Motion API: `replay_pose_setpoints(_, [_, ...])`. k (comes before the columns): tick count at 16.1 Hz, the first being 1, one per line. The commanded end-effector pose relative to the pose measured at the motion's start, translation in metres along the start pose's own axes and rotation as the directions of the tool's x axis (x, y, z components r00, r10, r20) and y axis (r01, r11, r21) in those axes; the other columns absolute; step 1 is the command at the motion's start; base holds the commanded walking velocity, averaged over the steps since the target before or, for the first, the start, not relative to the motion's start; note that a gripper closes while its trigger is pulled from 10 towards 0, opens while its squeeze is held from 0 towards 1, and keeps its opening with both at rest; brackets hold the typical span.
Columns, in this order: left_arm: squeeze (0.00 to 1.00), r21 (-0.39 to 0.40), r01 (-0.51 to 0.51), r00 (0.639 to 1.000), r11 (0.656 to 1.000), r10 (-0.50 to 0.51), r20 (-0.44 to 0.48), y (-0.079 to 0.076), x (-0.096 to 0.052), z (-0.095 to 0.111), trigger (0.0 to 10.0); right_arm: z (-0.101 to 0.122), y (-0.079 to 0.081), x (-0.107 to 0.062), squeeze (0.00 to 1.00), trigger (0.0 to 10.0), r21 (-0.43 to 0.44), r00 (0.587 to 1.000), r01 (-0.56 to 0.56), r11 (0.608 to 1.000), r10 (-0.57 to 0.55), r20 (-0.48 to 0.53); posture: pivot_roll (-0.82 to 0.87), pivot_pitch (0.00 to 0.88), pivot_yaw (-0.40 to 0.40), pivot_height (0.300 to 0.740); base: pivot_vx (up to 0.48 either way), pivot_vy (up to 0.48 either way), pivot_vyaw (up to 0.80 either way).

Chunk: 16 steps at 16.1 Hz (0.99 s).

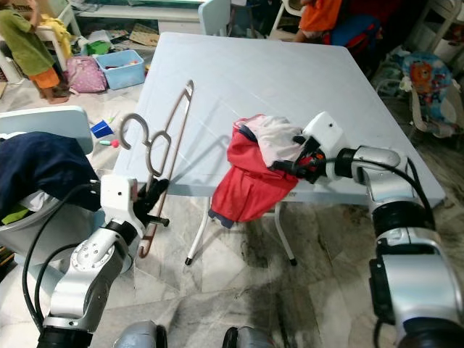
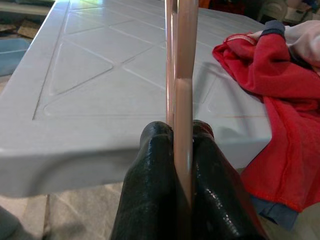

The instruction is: Hang hanger

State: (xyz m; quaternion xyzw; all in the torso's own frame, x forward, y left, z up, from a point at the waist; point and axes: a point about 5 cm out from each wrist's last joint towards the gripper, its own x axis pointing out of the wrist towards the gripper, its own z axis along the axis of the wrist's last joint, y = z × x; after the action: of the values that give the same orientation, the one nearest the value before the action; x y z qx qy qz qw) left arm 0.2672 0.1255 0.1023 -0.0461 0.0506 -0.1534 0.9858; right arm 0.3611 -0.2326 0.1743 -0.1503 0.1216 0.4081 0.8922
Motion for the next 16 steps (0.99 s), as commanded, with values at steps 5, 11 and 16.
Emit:
replay_pose_setpoints(5, [0.00,-0.011,-0.012,1.000,1.000,0.012,-0.005,-0.002,-0.016,0.001,10.0,-0.016,0.031,0.020,0.00,10.0,0.339,0.969,-0.236,0.911,0.194,0.154,0.13,0.113,-0.093,0.740,0.000,0.000,0.00])
replay_pose_setpoints(11, [0.00,-0.006,-0.028,0.999,1.000,0.028,-0.017,0.001,-0.023,0.003,10.0,-0.032,0.052,0.054,0.00,10.0,0.362,0.976,-0.202,0.910,0.218,-0.003,0.16,0.144,-0.100,0.740,0.000,0.000,0.00])
replay_pose_setpoints(16, [0.00,-0.008,-0.031,0.999,0.999,0.031,-0.027,-0.001,-0.024,0.003,10.0,-0.004,0.033,0.078,0.00,10.0,0.125,0.982,0.164,0.978,-0.150,-0.118,0.15,0.145,-0.105,0.740,0.000,0.000,0.00])
